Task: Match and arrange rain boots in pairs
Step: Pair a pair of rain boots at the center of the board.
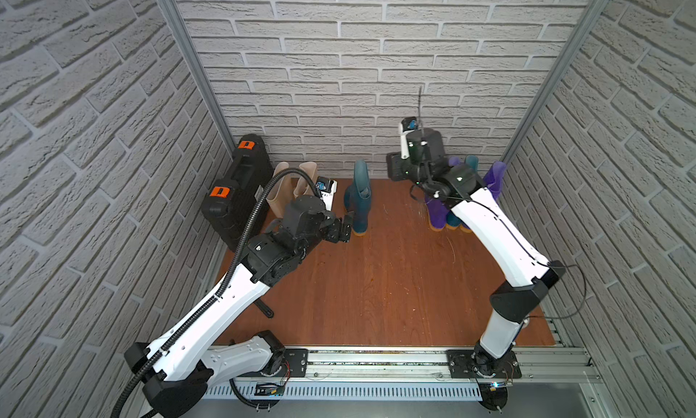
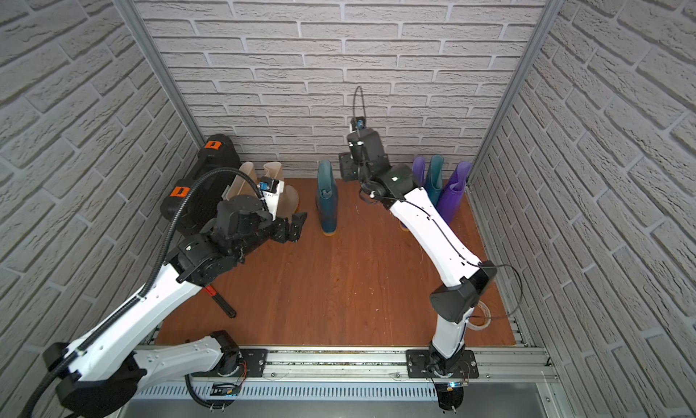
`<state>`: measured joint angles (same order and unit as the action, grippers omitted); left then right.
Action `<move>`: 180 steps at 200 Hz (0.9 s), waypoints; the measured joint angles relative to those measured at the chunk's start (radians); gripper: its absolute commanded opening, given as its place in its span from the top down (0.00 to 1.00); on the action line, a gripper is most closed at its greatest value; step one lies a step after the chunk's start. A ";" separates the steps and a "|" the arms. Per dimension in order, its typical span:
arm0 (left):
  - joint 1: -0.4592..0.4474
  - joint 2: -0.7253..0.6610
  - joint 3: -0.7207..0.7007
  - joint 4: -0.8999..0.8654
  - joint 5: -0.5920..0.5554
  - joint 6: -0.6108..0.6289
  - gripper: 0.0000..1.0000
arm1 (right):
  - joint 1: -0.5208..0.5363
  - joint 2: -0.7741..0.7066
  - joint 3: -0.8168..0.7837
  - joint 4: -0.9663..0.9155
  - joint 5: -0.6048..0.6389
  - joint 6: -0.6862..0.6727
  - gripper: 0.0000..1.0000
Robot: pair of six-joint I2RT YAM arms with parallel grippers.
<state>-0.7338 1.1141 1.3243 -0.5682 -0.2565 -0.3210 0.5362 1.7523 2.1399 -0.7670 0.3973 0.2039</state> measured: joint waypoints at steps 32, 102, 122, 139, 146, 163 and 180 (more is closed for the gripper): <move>-0.003 0.117 0.049 0.081 0.118 0.003 0.02 | -0.148 -0.125 -0.125 -0.032 -0.006 -0.033 0.31; -0.110 0.242 0.008 0.232 0.218 0.017 0.02 | -0.401 -0.125 -0.208 -0.106 -0.095 -0.051 0.29; -0.125 0.225 -0.037 0.266 0.216 0.031 0.02 | -0.454 -0.097 -0.194 -0.118 -0.127 -0.052 0.29; -0.125 0.187 -0.089 0.277 0.206 0.036 0.02 | -0.491 -0.061 -0.177 -0.126 -0.147 -0.054 0.29; -0.125 0.169 -0.107 0.278 0.199 0.037 0.02 | -0.505 -0.045 -0.172 -0.130 -0.154 -0.055 0.30; -0.125 0.120 -0.141 0.276 0.182 0.037 0.02 | -0.529 -0.011 -0.162 -0.143 -0.167 -0.056 0.31; -0.125 0.074 -0.155 0.273 0.163 0.041 0.02 | -0.552 0.016 -0.159 -0.146 -0.177 -0.056 0.32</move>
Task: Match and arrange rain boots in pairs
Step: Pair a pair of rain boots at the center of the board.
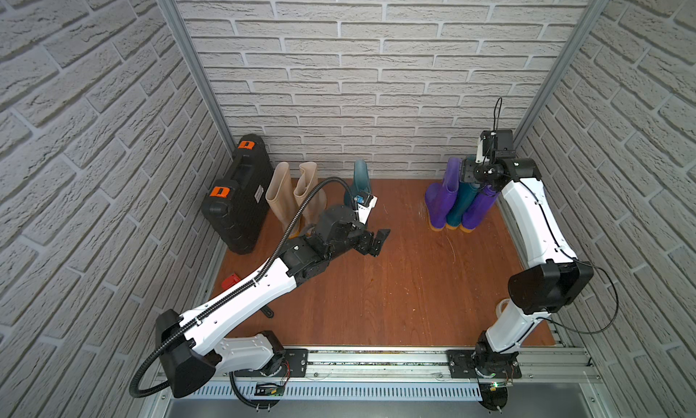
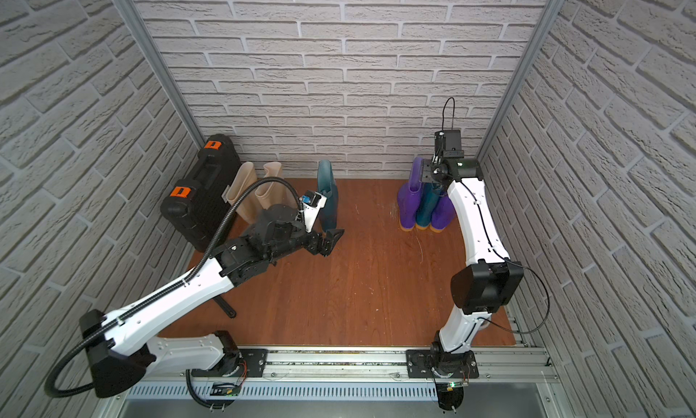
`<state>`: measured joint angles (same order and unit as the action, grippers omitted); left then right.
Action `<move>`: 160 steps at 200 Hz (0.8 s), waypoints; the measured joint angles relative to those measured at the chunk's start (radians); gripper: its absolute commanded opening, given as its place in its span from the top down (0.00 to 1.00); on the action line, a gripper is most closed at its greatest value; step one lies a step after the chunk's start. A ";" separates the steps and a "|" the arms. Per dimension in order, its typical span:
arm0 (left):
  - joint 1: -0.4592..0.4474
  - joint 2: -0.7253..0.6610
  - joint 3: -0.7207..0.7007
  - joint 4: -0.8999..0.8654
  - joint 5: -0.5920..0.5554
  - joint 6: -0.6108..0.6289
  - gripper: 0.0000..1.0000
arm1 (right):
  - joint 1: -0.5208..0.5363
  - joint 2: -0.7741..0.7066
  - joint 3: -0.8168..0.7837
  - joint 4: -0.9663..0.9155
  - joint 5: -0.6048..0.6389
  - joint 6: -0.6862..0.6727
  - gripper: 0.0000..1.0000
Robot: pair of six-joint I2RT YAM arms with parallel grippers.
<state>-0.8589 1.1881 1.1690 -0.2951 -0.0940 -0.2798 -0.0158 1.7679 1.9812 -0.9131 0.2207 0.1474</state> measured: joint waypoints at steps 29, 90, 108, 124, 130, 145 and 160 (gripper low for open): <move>0.000 -0.080 -0.010 -0.028 -0.058 0.020 0.02 | -0.024 0.035 0.017 -0.006 -0.019 -0.002 0.34; 0.002 -0.172 -0.039 -0.053 -0.109 0.030 0.02 | -0.033 0.138 0.135 -0.020 -0.043 -0.006 0.43; 0.002 -0.171 -0.039 -0.066 -0.120 0.037 0.02 | -0.034 0.153 0.141 -0.024 -0.043 -0.006 0.43; 0.006 -0.169 -0.039 -0.074 -0.126 0.042 0.02 | -0.034 0.156 0.141 -0.028 -0.042 -0.006 0.43; 0.007 -0.169 -0.039 -0.076 -0.127 0.043 0.02 | -0.034 0.156 0.141 -0.028 -0.042 -0.006 0.43; 0.008 -0.169 -0.039 -0.080 -0.130 0.044 0.02 | -0.034 0.156 0.141 -0.027 -0.038 -0.006 0.43; 0.008 -0.168 -0.039 -0.080 -0.130 0.044 0.02 | -0.035 0.156 0.139 -0.027 -0.035 -0.006 0.43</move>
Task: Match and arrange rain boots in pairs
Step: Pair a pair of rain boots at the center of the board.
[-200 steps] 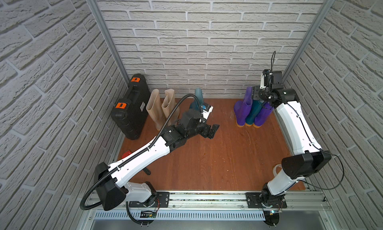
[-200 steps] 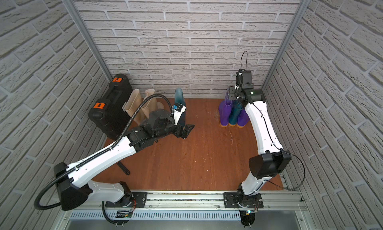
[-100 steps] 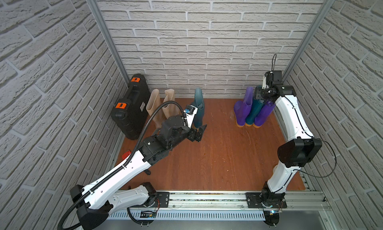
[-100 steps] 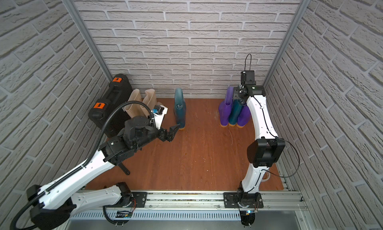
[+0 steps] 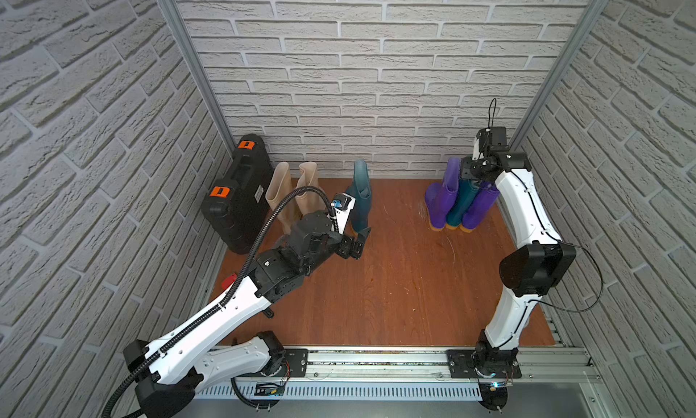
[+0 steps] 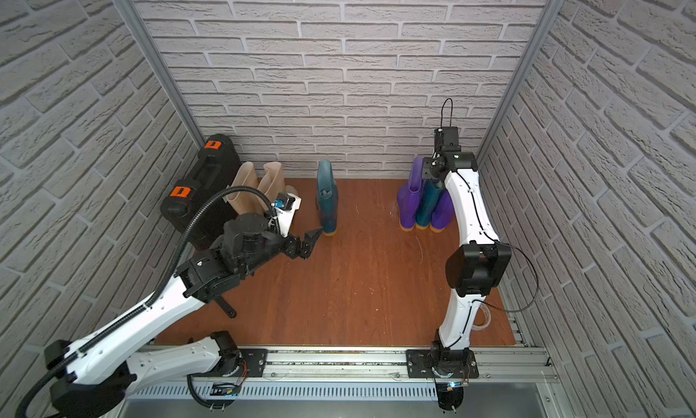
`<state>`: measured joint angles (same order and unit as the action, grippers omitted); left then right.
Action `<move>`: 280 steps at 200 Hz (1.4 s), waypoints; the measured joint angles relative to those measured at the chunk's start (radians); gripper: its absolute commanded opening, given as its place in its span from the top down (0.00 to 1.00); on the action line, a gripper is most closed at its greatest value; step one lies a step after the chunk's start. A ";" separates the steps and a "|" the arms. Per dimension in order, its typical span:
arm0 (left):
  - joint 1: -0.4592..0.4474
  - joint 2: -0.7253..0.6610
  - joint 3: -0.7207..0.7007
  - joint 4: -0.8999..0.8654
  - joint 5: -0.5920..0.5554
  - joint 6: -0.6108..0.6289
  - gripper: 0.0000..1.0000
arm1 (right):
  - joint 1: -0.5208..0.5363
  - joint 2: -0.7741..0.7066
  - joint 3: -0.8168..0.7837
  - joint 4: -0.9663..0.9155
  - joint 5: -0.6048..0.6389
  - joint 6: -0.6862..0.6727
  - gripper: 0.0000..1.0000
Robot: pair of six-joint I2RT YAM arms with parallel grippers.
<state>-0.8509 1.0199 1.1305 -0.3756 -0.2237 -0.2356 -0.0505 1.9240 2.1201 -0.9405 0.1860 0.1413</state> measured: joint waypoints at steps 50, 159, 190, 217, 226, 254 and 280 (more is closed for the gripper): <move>0.000 0.012 0.000 -0.001 0.000 0.000 0.02 | -0.001 0.000 -0.049 0.013 0.008 0.000 0.45; 0.004 0.013 0.000 -0.009 -0.001 -0.002 0.02 | -0.002 -0.067 -0.222 0.117 0.030 0.005 0.94; 0.005 0.013 0.000 -0.014 -0.001 -0.004 0.02 | -0.004 -0.127 -0.287 0.127 0.015 0.007 0.94; 0.005 0.012 0.000 -0.014 0.000 -0.004 0.02 | -0.005 -0.185 -0.312 0.085 -0.010 0.005 0.94; 0.005 0.012 0.000 -0.014 0.000 -0.005 0.02 | -0.005 -0.216 -0.322 0.063 -0.018 0.004 0.94; 0.005 0.013 0.000 -0.014 0.001 -0.005 0.02 | 0.000 -0.322 -0.369 0.018 -0.034 0.005 0.94; 0.005 0.013 0.000 -0.013 0.002 -0.005 0.02 | 0.008 -0.447 -0.457 0.003 -0.042 0.006 0.94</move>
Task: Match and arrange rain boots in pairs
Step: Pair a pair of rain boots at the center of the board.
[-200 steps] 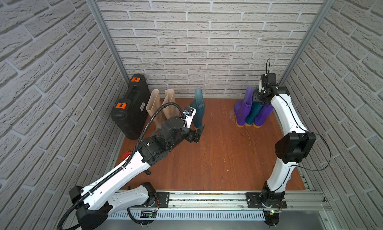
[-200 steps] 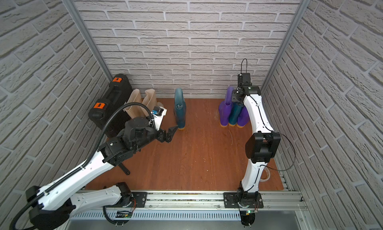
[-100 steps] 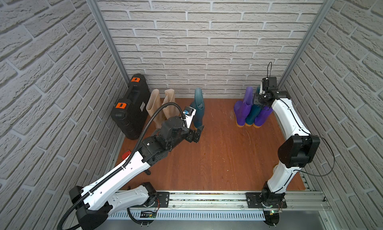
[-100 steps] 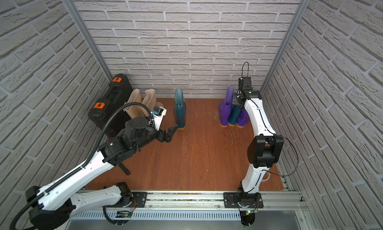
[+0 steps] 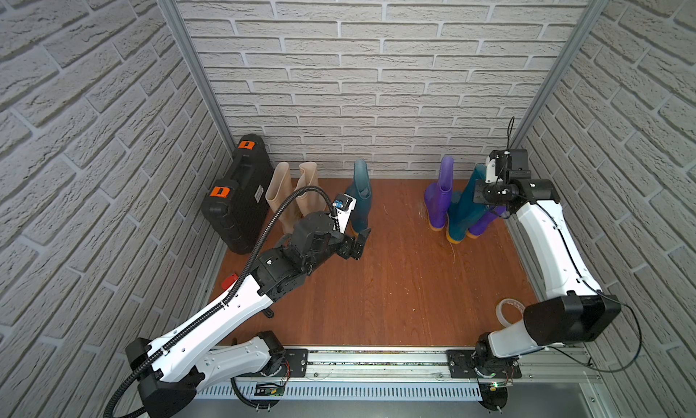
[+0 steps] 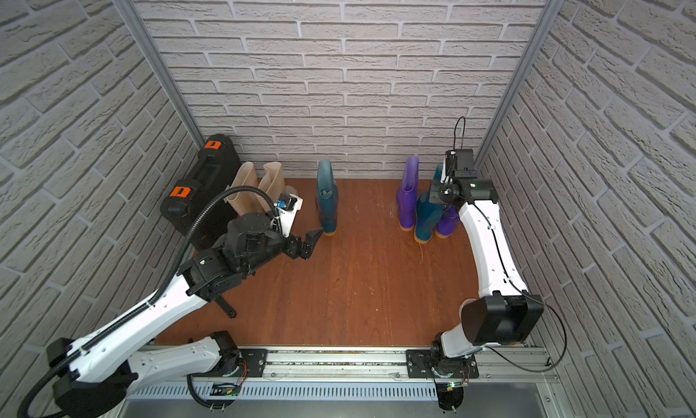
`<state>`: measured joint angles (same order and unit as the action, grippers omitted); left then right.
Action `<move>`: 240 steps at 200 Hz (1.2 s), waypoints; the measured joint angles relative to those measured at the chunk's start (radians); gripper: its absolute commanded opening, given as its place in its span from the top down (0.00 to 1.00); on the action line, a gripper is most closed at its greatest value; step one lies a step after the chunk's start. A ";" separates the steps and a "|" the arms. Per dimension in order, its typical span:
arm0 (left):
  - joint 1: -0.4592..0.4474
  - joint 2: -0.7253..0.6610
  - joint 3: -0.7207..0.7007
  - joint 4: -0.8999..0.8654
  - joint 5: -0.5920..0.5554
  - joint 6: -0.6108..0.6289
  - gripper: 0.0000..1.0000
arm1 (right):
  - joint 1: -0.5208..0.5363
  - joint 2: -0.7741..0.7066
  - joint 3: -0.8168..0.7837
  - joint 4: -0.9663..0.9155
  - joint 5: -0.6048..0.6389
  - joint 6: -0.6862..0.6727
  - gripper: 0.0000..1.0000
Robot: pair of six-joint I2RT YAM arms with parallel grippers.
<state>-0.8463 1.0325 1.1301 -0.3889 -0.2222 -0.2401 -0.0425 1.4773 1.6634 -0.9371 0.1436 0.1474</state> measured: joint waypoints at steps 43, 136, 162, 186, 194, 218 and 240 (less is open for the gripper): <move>0.000 0.002 0.000 0.000 0.003 0.000 0.02 | 0.020 -0.185 -0.154 -0.049 -0.011 0.006 0.94; 0.000 0.062 0.014 0.000 0.023 -0.007 0.02 | 0.254 -0.370 -0.315 -0.176 -0.063 0.086 0.94; 0.000 0.070 0.026 0.001 0.027 -0.009 0.02 | 0.327 -0.344 -0.317 -0.143 -0.078 0.114 0.94; 0.000 0.071 0.027 0.000 0.027 -0.016 0.02 | 0.377 -0.291 -0.317 -0.070 -0.081 0.143 0.94; 0.000 0.071 0.027 -0.001 0.027 -0.018 0.02 | 0.390 -0.270 -0.317 -0.042 -0.082 0.153 0.94; 0.000 0.071 0.027 -0.001 0.026 -0.019 0.02 | 0.426 -0.183 -0.292 0.043 -0.078 0.174 0.94; 0.000 0.070 0.027 -0.003 0.024 -0.019 0.02 | 0.469 -0.071 -0.222 0.108 -0.063 0.186 0.94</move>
<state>-0.8463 1.1027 1.1568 -0.3916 -0.1982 -0.2588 0.4267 1.4067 1.4418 -0.8291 0.0803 0.3336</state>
